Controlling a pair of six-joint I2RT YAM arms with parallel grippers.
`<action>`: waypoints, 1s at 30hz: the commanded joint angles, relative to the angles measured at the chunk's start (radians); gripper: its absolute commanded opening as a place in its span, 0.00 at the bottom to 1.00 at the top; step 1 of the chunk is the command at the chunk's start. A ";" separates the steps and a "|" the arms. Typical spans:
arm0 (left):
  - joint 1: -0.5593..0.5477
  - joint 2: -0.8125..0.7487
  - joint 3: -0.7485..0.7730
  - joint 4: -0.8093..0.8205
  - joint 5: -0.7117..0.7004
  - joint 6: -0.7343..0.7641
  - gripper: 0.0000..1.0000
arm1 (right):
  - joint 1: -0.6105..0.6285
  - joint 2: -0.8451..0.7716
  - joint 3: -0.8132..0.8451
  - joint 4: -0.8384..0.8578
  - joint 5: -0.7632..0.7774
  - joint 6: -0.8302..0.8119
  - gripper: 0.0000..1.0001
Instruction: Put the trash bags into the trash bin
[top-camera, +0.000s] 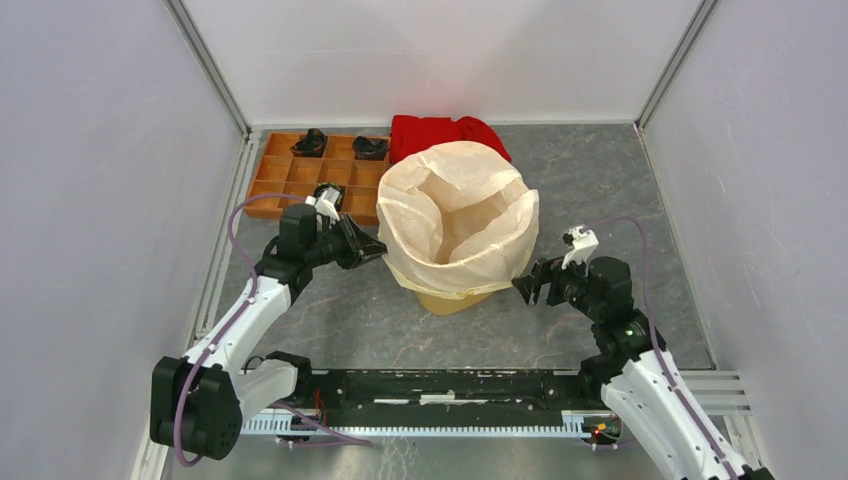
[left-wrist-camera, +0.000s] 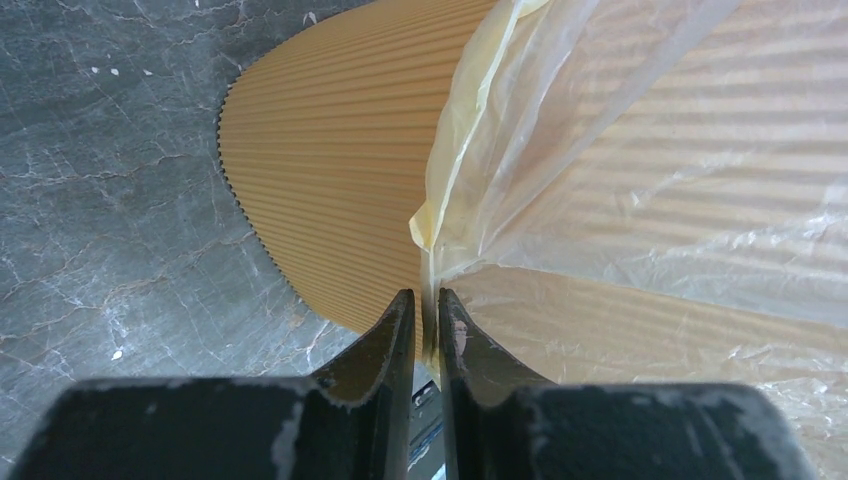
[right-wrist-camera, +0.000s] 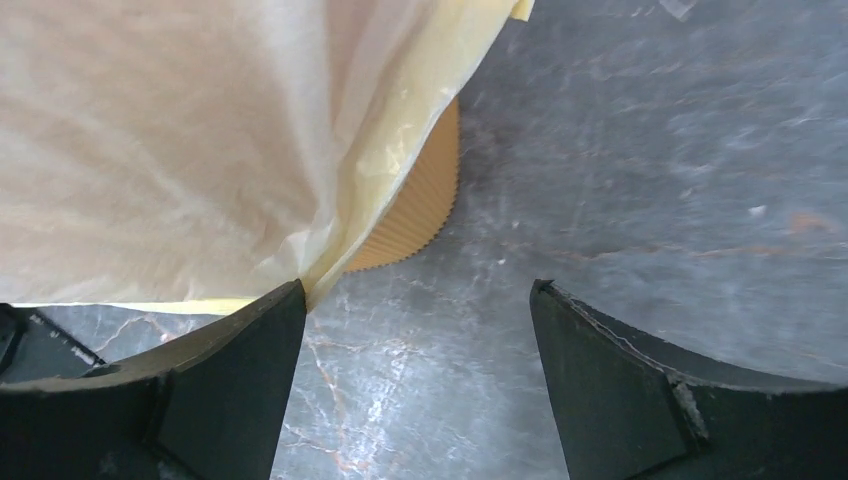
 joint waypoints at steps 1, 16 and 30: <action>-0.004 -0.002 0.027 -0.006 0.011 0.060 0.21 | 0.002 -0.081 0.166 -0.186 0.144 -0.114 0.90; -0.004 -0.017 0.030 -0.017 0.016 0.080 0.21 | 0.009 0.338 0.869 -0.164 -0.196 -0.252 0.78; -0.004 -0.065 0.023 -0.043 0.014 0.068 0.23 | 0.347 0.939 1.266 -0.371 0.242 -0.416 0.56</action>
